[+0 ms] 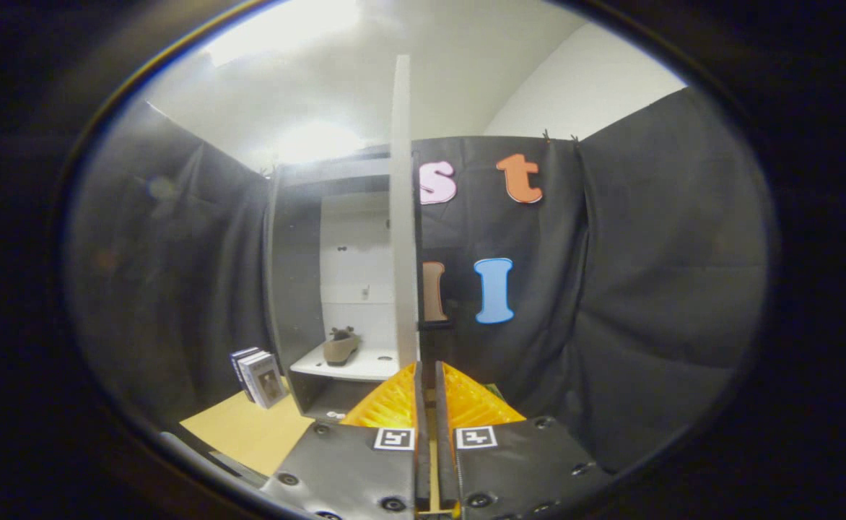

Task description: Open the shoe cabinet door, grab the shoes and put them into the shoe cabinet, then close the shoe cabinet door.

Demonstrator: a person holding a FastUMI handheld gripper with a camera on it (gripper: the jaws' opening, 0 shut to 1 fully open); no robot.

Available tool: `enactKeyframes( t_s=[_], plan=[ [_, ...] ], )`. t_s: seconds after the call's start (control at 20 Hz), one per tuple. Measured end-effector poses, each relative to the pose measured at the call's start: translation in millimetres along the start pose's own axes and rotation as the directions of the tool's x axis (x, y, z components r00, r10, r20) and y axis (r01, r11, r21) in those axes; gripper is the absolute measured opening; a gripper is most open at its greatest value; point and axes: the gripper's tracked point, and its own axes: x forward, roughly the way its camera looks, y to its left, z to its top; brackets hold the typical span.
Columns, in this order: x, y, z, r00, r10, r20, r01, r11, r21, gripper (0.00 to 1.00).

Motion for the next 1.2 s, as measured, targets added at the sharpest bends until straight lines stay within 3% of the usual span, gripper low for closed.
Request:
enactKeyframes(
  t_s=[0.2,0.3,0.45,0.6,0.75,1.2],
  plan=[
    [-5.7,40.8,1.8,0.999,0.035,0.024,-0.034,0.999,-0.022,0.07],
    [4.1,63.8,-12.0,0.999,0.042,0.001,-0.042,0.999,-0.022,0.22],
    [20.3,101.0,-37.1,0.998,0.029,-0.048,-0.030,0.999,-0.014,0.21],
    [41.6,130.3,-66.8,0.996,0.000,-0.095,0.001,1.000,0.008,0.28],
    [61.2,166.8,-109.5,0.987,-0.017,-0.157,0.021,1.000,0.019,0.28],
    [101.6,219.3,-282.5,0.908,-0.049,-0.416,0.081,0.995,0.060,0.51]
  ],
)
